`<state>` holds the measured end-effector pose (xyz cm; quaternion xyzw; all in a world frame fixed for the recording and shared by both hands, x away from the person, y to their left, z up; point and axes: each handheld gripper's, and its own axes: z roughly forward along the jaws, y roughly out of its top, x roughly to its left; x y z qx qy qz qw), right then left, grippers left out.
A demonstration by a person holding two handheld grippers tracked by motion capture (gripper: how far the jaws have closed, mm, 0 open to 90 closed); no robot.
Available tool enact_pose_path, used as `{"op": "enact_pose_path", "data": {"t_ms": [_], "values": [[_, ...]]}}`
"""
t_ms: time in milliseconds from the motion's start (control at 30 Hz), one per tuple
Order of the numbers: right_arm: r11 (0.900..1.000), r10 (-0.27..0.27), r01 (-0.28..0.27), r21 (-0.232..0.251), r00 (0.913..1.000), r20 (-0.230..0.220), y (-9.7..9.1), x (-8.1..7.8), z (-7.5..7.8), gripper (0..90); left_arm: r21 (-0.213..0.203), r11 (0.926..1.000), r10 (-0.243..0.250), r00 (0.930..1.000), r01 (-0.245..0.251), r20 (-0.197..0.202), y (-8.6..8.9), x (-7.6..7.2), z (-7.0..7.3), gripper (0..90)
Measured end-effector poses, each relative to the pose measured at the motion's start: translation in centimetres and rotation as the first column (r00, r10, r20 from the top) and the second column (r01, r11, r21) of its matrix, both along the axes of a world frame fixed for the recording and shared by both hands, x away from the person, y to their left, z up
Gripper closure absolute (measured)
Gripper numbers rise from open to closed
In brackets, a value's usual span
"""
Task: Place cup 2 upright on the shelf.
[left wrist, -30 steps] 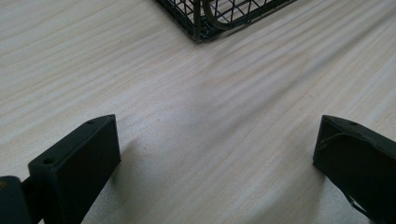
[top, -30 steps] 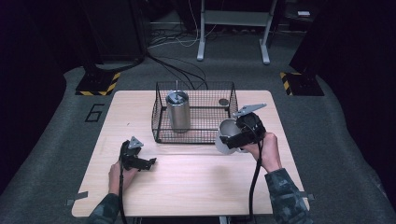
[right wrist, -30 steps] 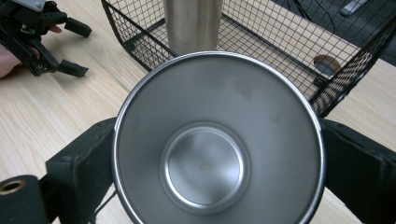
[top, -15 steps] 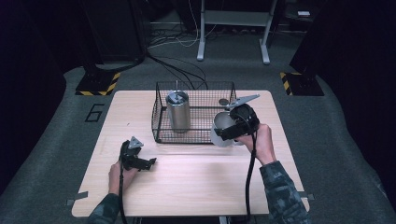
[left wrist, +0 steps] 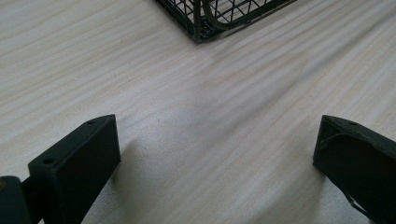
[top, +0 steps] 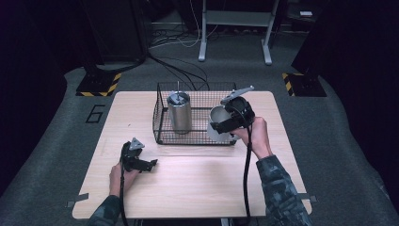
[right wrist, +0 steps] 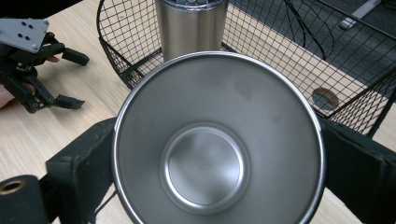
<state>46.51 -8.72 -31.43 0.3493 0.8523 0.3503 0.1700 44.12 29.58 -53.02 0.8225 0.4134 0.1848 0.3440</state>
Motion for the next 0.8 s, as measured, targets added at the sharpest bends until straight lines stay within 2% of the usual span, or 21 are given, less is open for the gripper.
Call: {"op": "enact_pose_path", "data": {"t_ms": [333,367,433,800], "values": [[0.9999,-0.01,0.01,-0.011,0.9999,-0.001,1.2,1.6,0.6,5.8,-0.002,1.0,0.0,1.0,0.0,0.002,0.0,0.0,0.0,0.2],[0.9999,-0.016,0.016,-0.002,0.9999,0.0,1.3,1.7,0.5,5.8,-0.002,1.0,0.0,1.0,0.0,-0.009,0.0,0.0,0.0,0.2],[0.9999,-0.009,0.008,-0.011,1.0,-0.003,1.4,2.0,0.6,5.8,-0.002,1.0,0.0,1.0,0.0,0.001,0.0,0.0,0.0,0.2],[0.9994,-0.025,0.025,-0.024,0.9997,-0.007,2.2,3.7,0.4,5.8,-0.002,1.0,0.001,1.0,-0.001,-0.006,0.0,0.0,0.0,0.2]]}}
